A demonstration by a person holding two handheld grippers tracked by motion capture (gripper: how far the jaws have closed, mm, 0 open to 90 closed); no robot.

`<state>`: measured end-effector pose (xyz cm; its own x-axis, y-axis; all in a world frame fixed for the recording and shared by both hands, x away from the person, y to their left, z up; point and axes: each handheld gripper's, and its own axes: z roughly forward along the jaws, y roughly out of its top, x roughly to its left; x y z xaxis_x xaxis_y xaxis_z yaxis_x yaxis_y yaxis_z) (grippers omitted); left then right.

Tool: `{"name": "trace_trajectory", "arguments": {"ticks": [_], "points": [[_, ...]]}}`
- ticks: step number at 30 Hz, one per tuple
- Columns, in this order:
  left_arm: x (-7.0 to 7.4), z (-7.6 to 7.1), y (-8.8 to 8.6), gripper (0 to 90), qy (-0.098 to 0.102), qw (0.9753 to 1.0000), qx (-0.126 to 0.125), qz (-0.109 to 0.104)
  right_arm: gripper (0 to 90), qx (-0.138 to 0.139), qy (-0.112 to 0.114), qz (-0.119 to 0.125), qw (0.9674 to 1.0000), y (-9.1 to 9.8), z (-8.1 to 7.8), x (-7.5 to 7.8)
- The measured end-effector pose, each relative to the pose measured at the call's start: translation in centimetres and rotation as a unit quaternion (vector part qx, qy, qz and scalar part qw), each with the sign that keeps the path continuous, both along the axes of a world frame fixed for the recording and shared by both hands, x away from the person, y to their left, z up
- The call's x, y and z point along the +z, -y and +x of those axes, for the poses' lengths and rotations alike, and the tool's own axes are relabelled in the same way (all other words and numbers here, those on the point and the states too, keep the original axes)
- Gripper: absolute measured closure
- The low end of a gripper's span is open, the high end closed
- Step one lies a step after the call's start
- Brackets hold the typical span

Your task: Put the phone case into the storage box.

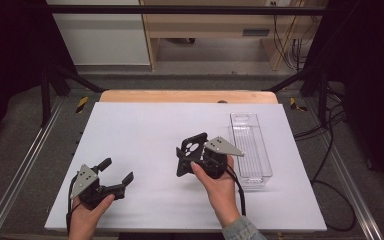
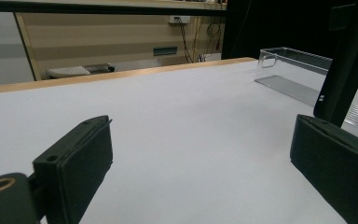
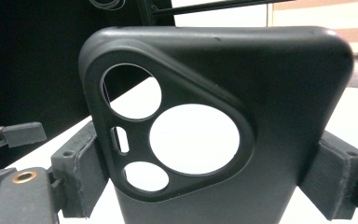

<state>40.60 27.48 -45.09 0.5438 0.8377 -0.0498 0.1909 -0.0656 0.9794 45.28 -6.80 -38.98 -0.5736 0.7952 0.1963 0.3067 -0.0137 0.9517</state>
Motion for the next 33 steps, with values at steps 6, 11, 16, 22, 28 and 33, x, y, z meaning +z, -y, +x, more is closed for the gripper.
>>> {"name": "trace_trajectory", "arguments": {"ticks": [6, 11, 16, 22, 28, 33], "points": [[-0.2, 0.3, -0.3, 5.4, -0.004, 1.0, 0.006, 0.003, 14.7, -0.008, -0.002, -0.015, 0.9999, 1.2, 1.6, 2.5], [-0.4, 0.5, -0.3, 4.8, -0.003, 0.9999, 0.006, 0.013, 14.7, -0.021, 0.0, -0.023, 0.9995, 2.5, 3.1, 4.2], [-0.5, 0.7, -0.5, 4.3, -0.005, 0.9999, 0.007, 0.011, 14.7, -0.036, -0.004, -0.03, 0.9989, 3.8, 4.6, 4.9], [-0.5, 0.7, -0.7, 4.3, -0.004, 0.9999, 0.011, 0.012, 14.7, -0.05, 0.001, -0.036, 0.9981, 4.8, 5.7, 5.4], [-0.5, 0.7, -0.9, 4.3, -0.003, 0.9998, 0.015, 0.01, 14.6, -0.072, 0.012, -0.039, 0.9966, 6.1, 7.0, 6.0], [-0.6, 0.8, -1.0, 4.3, -0.003, 0.9998, 0.017, 0.011, 14.7, -0.092, 0.016, -0.043, 0.9947, 7.2, 8.3, 6.3]]}}
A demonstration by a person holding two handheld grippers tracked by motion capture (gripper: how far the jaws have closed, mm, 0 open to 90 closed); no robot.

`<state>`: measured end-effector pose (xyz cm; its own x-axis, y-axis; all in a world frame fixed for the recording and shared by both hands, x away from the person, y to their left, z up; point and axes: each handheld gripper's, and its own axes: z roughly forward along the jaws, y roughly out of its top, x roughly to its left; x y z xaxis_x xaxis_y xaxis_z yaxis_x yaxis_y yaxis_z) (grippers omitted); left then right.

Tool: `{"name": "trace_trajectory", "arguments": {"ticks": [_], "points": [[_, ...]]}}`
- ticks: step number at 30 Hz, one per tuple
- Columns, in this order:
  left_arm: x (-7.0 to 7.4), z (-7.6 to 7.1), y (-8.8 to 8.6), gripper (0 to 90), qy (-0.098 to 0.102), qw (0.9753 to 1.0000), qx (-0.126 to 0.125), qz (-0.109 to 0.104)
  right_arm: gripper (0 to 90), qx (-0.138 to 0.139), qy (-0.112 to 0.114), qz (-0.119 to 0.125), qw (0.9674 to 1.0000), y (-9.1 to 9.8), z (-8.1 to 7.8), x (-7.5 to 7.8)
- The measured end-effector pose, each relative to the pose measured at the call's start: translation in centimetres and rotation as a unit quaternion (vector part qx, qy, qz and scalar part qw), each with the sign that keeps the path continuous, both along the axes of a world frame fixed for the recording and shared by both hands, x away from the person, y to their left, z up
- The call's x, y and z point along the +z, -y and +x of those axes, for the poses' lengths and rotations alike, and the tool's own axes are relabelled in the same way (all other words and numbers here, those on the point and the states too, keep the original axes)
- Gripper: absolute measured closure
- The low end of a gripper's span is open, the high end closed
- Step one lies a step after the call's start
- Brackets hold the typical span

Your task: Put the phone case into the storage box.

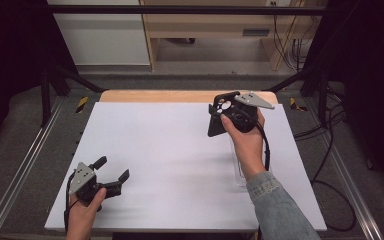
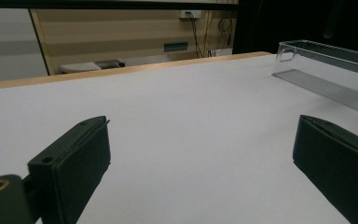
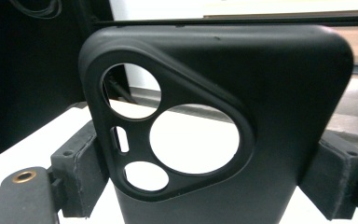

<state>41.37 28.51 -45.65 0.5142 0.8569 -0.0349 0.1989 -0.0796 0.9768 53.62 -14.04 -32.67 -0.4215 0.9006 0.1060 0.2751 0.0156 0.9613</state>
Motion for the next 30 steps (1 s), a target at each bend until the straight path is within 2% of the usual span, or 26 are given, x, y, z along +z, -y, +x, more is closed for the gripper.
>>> {"name": "trace_trajectory", "arguments": {"ticks": [11, 22, 30], "points": [[0.0, 0.0, 0.0, 4.2, 0.004, 1.0, 0.0, 0.004, 14.6, -0.047, 0.01, -0.017, 0.9987, 2.1, 2.5, 0.0], [-0.2, 0.1, 0.0, 4.1, 0.009, 0.9999, 0.001, 0.01, 14.6, -0.086, 0.0, -0.022, 0.9961, 4.1, 4.7, -1.2], [-0.4, 0.3, 0.0, 4.1, 0.007, 0.9999, 0.002, 0.015, 14.6, -0.1, -0.004, -0.031, 0.9945, 4.8, 6.0, -1.8]]}}
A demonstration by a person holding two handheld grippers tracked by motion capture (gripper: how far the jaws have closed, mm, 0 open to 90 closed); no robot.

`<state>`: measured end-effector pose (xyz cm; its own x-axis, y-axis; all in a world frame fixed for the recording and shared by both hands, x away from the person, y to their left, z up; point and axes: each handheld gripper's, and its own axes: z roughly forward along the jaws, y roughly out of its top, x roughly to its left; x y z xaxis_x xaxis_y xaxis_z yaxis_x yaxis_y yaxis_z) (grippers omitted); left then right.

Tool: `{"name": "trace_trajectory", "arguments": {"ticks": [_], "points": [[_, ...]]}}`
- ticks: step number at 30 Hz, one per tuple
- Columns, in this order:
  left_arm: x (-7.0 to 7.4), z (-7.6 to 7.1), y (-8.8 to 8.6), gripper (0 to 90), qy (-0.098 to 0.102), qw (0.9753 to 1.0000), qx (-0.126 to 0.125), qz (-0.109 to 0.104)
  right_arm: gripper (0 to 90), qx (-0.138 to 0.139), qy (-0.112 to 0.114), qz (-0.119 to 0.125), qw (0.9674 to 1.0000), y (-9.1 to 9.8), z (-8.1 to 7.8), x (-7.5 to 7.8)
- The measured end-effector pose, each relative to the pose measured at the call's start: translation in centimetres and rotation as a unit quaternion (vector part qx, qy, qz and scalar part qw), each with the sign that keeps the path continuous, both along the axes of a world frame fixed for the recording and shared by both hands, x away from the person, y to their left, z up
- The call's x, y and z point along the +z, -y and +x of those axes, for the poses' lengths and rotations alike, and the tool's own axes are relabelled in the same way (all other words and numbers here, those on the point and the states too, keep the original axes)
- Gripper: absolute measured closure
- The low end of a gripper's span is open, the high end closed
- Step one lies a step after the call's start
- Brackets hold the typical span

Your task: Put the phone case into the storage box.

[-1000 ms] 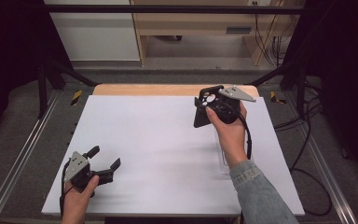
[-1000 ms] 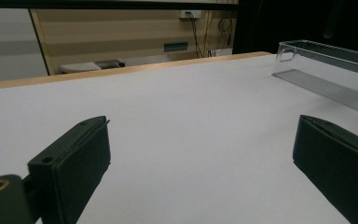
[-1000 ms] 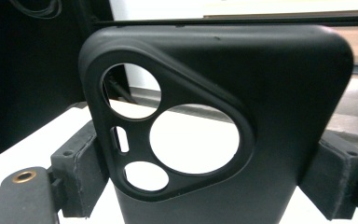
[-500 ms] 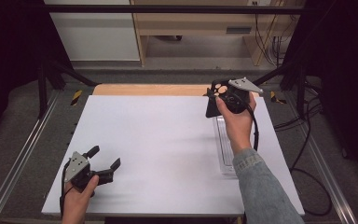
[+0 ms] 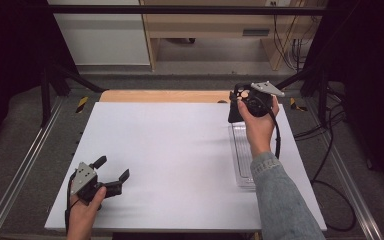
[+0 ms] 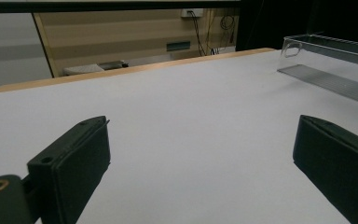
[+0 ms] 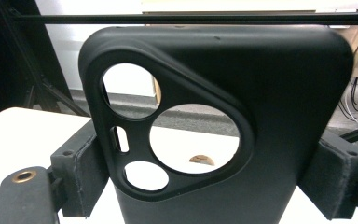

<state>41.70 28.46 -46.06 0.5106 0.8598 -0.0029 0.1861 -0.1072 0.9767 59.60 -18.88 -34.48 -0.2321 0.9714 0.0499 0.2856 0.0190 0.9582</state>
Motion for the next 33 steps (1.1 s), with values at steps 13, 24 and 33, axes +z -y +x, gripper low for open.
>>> {"name": "trace_trajectory", "arguments": {"ticks": [13, 24, 33], "points": [[0.0, -0.1, 0.2, 4.1, 0.003, 1.0, -0.005, 0.006, 14.6, -0.019, -0.005, -0.008, 0.9998, 1.0, 0.5, -0.5], [-0.1, -0.1, 0.2, 3.6, 0.008, 0.9999, -0.008, 0.008, 14.6, -0.027, -0.013, -0.013, 0.9994, 1.3, 1.0, -1.1], [-0.1, 0.0, 0.2, 3.5, 0.01, 0.9999, -0.01, 0.008, 14.5, -0.033, -0.021, -0.018, 0.9991, 0.8, 1.8, -2.0]]}}
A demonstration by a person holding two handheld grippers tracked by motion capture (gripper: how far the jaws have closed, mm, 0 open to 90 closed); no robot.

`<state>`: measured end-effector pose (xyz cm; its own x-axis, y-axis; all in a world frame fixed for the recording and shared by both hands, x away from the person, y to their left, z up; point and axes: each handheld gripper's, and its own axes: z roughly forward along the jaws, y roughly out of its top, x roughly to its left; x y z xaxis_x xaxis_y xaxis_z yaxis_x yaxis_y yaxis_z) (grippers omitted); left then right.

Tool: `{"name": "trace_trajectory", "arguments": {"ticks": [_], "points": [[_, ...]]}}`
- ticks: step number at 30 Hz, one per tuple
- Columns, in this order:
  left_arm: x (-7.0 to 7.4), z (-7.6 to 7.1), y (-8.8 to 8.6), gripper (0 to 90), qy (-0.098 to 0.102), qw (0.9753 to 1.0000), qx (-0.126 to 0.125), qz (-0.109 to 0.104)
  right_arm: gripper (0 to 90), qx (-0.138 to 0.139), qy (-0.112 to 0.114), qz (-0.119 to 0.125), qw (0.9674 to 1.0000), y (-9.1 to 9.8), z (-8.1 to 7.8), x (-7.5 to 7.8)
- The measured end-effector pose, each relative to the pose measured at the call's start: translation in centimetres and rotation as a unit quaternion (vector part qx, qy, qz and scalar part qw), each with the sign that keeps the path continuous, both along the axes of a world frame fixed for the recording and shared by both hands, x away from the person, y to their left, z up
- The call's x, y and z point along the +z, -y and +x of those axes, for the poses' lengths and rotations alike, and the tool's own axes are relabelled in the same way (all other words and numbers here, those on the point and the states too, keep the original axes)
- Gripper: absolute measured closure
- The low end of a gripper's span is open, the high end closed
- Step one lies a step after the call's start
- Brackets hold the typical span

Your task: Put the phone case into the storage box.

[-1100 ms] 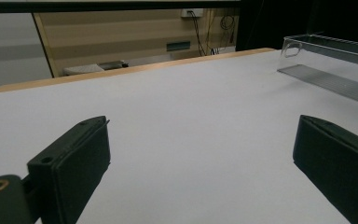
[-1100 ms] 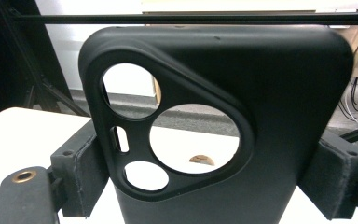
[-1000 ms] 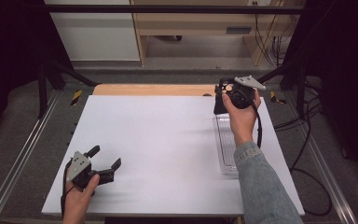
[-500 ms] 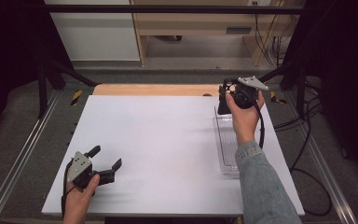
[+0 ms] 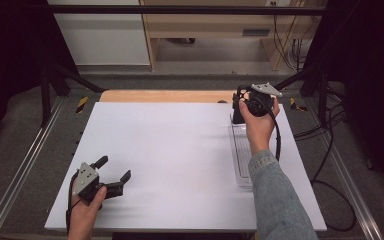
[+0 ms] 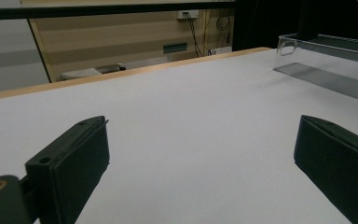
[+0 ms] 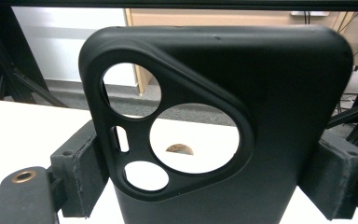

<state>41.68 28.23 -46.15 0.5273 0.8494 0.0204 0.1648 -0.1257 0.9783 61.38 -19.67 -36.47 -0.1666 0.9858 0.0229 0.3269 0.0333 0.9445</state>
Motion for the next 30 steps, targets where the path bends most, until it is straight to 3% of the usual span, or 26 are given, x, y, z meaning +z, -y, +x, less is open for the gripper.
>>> {"name": "trace_trajectory", "arguments": {"ticks": [30], "points": [[0.0, 0.0, 0.1, 3.1, 0.004, 1.0, -0.003, 0.003, 14.4, -0.025, -0.013, -0.003, 0.9996, 0.8, 0.9, -1.7]]}}
